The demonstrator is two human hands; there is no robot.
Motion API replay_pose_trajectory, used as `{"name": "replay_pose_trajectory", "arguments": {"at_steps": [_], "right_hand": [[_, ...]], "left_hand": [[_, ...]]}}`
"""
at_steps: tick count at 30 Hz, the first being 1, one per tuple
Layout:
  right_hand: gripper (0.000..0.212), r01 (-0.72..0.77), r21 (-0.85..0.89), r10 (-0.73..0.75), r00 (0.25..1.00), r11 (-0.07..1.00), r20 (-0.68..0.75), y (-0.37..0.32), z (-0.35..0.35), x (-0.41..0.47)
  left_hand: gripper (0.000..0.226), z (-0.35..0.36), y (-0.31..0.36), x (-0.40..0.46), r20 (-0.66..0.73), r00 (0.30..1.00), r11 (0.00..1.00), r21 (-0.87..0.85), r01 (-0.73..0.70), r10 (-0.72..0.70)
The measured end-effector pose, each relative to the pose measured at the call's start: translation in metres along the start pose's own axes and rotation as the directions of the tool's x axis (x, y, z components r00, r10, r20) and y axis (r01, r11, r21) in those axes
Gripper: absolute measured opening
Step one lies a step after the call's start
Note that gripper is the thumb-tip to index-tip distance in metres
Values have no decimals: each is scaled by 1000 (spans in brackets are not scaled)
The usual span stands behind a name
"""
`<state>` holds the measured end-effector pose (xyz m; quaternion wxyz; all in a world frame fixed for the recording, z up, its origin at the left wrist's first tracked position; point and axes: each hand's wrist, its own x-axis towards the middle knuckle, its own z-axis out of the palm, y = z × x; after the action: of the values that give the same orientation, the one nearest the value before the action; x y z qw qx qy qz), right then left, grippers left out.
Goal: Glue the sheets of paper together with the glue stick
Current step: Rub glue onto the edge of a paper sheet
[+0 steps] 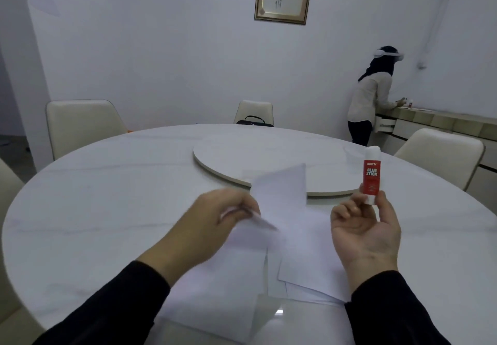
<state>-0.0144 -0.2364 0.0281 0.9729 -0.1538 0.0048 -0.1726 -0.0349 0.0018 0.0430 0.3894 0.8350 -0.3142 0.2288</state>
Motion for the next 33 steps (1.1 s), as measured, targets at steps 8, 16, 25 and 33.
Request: {"name": "replay_pose_trajectory", "arguments": {"at_steps": [8, 16, 25, 33], "right_hand": [[13, 113, -47, -109, 991, 992, 79, -11, 5, -1], [24, 67, -303, -87, 995, 951, -52, 21, 24, -2], [16, 149, -882, 119, 967, 447, 224, 107, 54, 4], [8, 217, -973, 263, 937, 77, 230, 142, 19, 0]], "left_hand": [[35, 16, -37, -16, 400, 901, 986, 49, 159, -166], [53, 7, -47, -21, 480, 830, 955, 63, 289, -283], [74, 7, -61, -23, 258, 813, 820, 414, 395, -522], [77, 7, -57, -23, 203, 820, 808, 404, 428, -536]]}}
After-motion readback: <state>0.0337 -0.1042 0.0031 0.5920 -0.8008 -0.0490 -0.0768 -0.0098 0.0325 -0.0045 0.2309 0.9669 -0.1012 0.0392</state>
